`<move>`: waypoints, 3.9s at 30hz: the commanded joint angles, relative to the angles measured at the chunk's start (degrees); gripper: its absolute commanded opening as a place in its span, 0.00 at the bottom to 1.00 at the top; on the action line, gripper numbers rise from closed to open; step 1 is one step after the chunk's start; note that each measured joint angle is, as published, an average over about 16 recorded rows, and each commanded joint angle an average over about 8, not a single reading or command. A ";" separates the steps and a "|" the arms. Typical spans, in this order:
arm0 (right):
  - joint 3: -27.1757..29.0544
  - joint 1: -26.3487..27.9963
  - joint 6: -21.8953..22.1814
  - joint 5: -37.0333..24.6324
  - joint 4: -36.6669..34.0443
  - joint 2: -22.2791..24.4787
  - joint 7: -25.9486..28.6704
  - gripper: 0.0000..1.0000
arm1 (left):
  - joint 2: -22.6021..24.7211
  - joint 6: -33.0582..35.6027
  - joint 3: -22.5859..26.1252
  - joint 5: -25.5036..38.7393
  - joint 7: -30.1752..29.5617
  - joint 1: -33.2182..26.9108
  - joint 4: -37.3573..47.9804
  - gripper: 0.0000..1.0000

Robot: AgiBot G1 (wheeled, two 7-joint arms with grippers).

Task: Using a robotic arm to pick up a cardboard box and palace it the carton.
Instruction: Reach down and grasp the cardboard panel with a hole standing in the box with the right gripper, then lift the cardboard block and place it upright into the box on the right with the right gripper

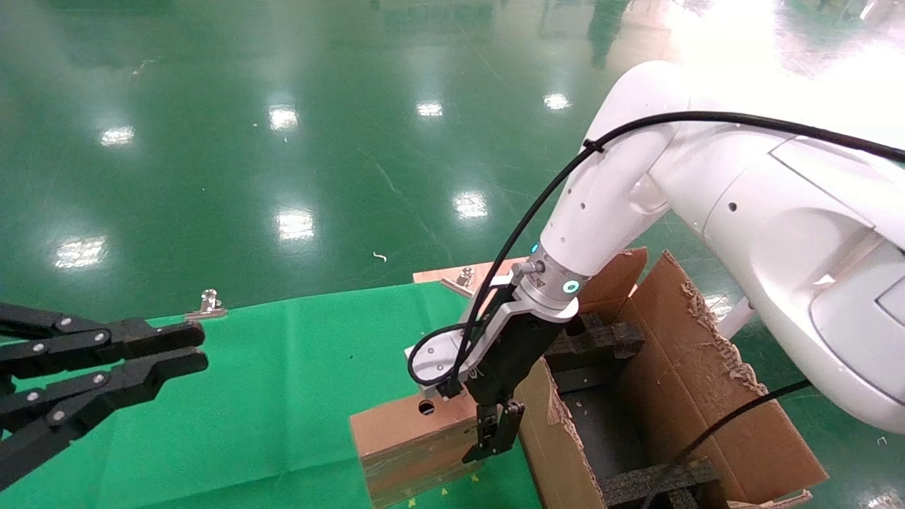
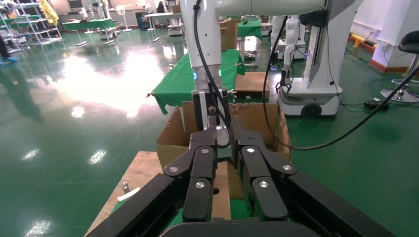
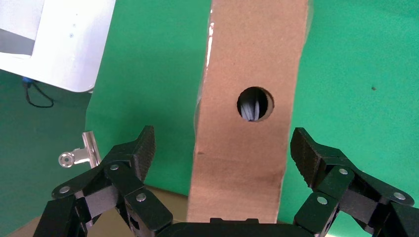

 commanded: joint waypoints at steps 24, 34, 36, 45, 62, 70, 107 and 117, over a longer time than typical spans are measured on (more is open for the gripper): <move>0.29 -0.17 0.01 -0.06 0.31 0.20 0.09 0.00 | 0.00 -0.02 0.00 -0.04 0.00 0.00 0.00 1.00; 0.39 -0.23 0.03 -0.08 0.42 0.26 0.13 0.00 | 0.00 -0.01 0.00 -0.04 0.00 0.00 0.00 1.00; 0.36 -0.28 0.13 -0.08 0.44 0.28 0.16 0.00 | 0.00 -0.01 0.00 -0.04 0.00 0.00 0.00 1.00; 1.28 3.18 0.23 3.36 -0.59 3.29 1.40 0.00 | 0.00 0.00 0.01 -0.04 0.01 0.00 0.01 1.00; -5.22 23.60 -0.61 8.52 1.22 11.82 5.54 0.00 | -0.01 0.00 0.02 -0.05 0.01 -0.01 0.02 1.00; -11.20 28.55 -0.56 9.93 2.80 18.04 6.09 0.00 | -0.01 -0.01 0.03 -0.06 0.02 -0.01 0.02 1.00; -25.75 32.83 4.88 10.26 15.11 42.88 16.73 0.00 | -0.02 -0.03 0.06 -0.09 0.04 -0.01 0.04 1.00; -27.98 29.34 16.00 7.58 27.88 49.84 41.54 0.00 | -0.02 -0.03 0.07 -0.10 0.04 -0.01 0.05 1.00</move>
